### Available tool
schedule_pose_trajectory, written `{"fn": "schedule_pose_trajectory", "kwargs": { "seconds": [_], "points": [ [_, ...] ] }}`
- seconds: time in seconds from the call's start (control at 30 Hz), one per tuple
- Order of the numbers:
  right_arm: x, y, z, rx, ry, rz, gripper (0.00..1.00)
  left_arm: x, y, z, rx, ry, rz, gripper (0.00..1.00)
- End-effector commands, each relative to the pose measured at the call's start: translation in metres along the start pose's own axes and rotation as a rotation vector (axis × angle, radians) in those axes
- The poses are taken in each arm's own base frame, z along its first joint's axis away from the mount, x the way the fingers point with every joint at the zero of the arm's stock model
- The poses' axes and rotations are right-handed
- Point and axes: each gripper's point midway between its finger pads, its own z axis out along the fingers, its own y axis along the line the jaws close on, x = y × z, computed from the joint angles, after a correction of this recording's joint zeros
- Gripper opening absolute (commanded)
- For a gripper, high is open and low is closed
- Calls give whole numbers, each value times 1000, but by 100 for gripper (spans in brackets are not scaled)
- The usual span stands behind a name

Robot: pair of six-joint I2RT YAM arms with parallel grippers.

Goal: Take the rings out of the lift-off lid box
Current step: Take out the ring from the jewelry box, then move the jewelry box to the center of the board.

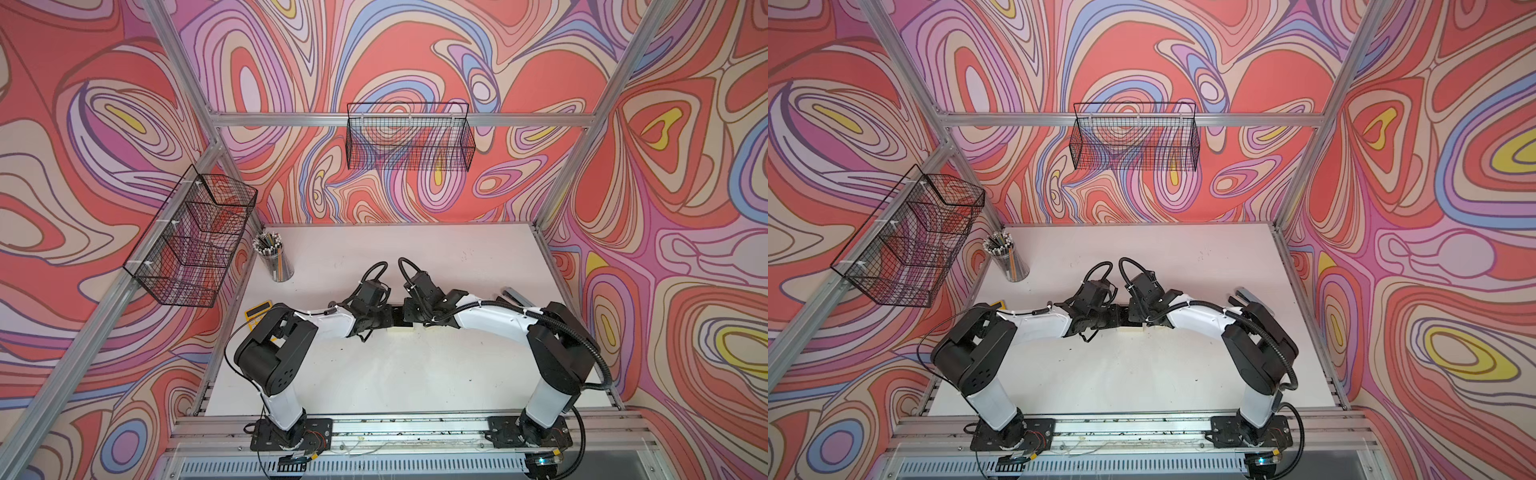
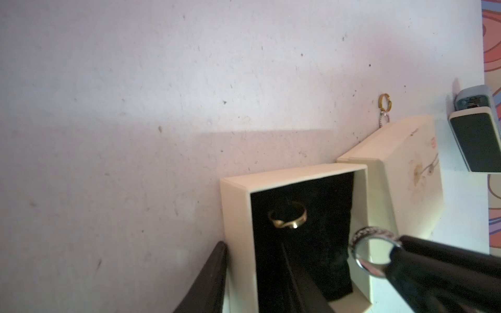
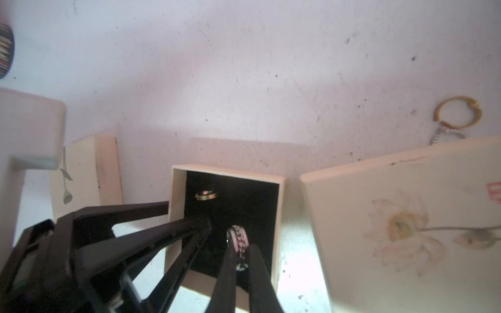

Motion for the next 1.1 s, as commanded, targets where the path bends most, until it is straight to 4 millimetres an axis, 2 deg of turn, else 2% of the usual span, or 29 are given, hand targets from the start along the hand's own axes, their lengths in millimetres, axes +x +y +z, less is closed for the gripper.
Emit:
{"fn": "schedule_pose_trajectory", "kwargs": {
  "seconds": [0.0, 0.23, 0.4, 0.53, 0.7, 0.9, 1.07],
  "points": [
    [-6, 0, -6, -14, -23, 22, 0, 97, 84, 5, -296, 312, -59, 37],
    [-11, -5, -8, -37, -25, 54, 0, 91, 73, -1, -259, 303, -59, 37],
    [-31, -19, -16, -13, -58, 68, 0, 83, 61, -16, -218, 266, -44, 40],
    [-53, -50, -27, 20, -107, 114, 0, 78, 54, -32, -204, 244, -18, 41],
    [-69, -104, -34, 97, -143, 191, 0, 71, 49, -56, -200, 204, -7, 46],
    [-72, -157, -33, 187, -146, 256, 0, 63, 40, -70, -177, 169, -3, 52],
    [-68, -181, -29, 241, -140, 279, 0, 59, 34, -71, -155, 162, 6, 57]
  ]
}}
